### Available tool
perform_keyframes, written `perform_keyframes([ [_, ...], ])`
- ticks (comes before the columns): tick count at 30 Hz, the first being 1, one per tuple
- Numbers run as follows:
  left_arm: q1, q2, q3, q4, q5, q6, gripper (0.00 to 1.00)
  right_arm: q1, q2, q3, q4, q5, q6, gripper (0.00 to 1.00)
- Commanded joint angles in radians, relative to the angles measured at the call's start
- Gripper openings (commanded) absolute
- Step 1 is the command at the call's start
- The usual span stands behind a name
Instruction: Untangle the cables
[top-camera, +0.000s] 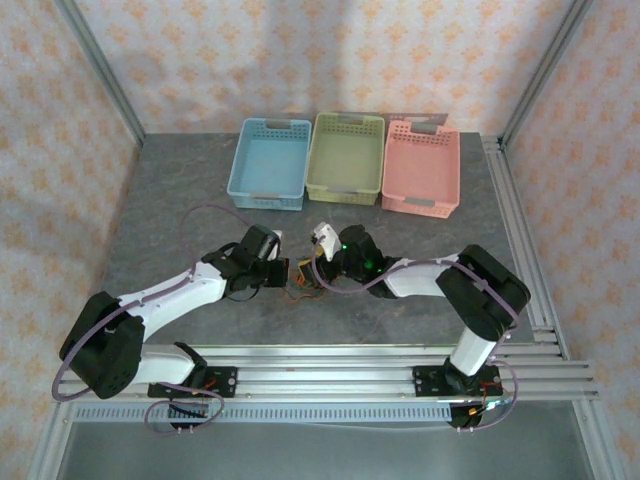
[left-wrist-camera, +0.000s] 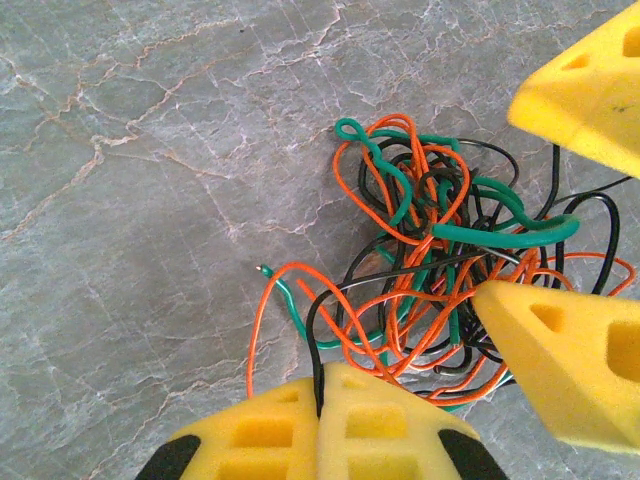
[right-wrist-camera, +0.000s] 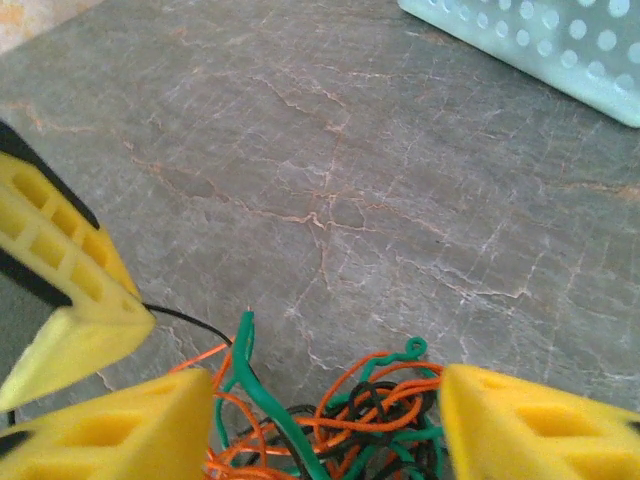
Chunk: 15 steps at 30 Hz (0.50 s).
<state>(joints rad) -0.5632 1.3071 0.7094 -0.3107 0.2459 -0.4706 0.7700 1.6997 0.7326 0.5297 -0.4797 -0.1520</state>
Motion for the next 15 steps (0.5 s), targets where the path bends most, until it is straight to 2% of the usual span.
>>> perform_keyframes([
  [1, -0.01, -0.005, -0.011, -0.027, -0.034, 0.015, 0.0, 0.005, 0.013, 0.031, -0.012, 0.014, -0.022, 0.5],
  [5, -0.009, -0.008, -0.01, -0.031, -0.04, 0.015, 0.0, 0.006, 0.006, 0.022, 0.007, 0.042, -0.017, 0.29],
  [7, -0.009, -0.013, -0.011, -0.037, -0.052, 0.017, 0.0, 0.006, -0.011, 0.007, 0.022, 0.08, -0.021, 0.11],
  [9, -0.009, -0.021, -0.01, -0.047, -0.073, 0.017, 0.0, 0.006, -0.044, -0.019, 0.057, 0.137, -0.023, 0.0],
  [12, -0.009, -0.05, -0.016, -0.06, -0.118, 0.013, 0.0, 0.003, -0.094, -0.088, 0.153, 0.237, -0.018, 0.0],
  [15, -0.009, -0.111, -0.028, -0.092, -0.221, 0.005, 0.0, -0.006, -0.147, -0.135, 0.198, 0.317, -0.017, 0.0],
])
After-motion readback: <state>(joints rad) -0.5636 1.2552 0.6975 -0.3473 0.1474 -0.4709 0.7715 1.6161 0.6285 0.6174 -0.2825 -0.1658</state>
